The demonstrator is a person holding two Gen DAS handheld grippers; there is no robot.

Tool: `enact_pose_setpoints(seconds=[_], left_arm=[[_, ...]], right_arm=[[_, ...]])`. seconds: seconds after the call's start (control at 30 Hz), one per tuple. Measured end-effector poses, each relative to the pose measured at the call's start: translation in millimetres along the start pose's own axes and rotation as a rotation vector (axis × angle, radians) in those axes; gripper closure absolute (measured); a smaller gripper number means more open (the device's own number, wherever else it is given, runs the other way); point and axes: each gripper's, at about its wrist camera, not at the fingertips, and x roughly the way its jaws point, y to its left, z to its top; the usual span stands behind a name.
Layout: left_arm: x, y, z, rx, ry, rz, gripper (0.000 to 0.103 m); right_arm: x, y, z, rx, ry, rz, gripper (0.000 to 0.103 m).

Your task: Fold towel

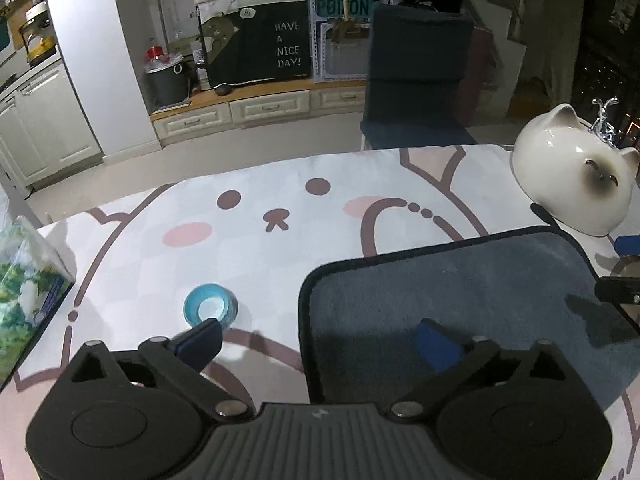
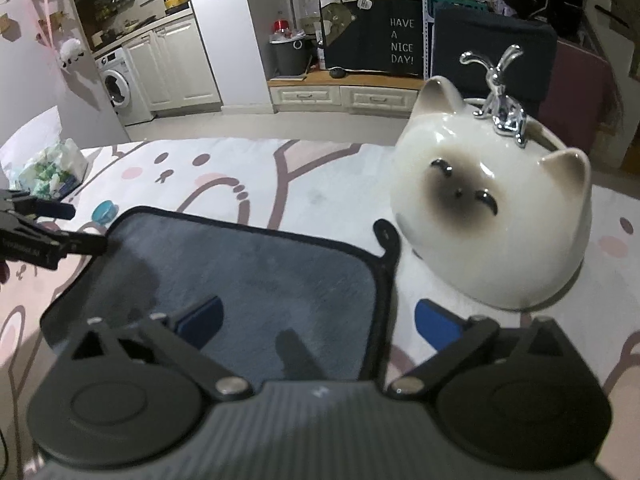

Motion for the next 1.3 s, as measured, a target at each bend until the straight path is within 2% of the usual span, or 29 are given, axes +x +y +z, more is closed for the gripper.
enact_pose_setpoints(seconds=[0.53,0.87,1.3], left_arm=[[-52,-19,-10,-0.052,-0.034,-0.001,0.000],[-98,-31,-20,-0.066,-0.076,0.013,0.000],[-165,-45,-46,-0.076,-0.126,0.009,0.000]], right_arm=[[-41,29,-10,0.052,-0.050,-0.014,0.000],[-94,42,-18,0.070,-0.090,-0.032,0.000],[-157,66,-44,0.085,-0.120,-0.033,0.000]])
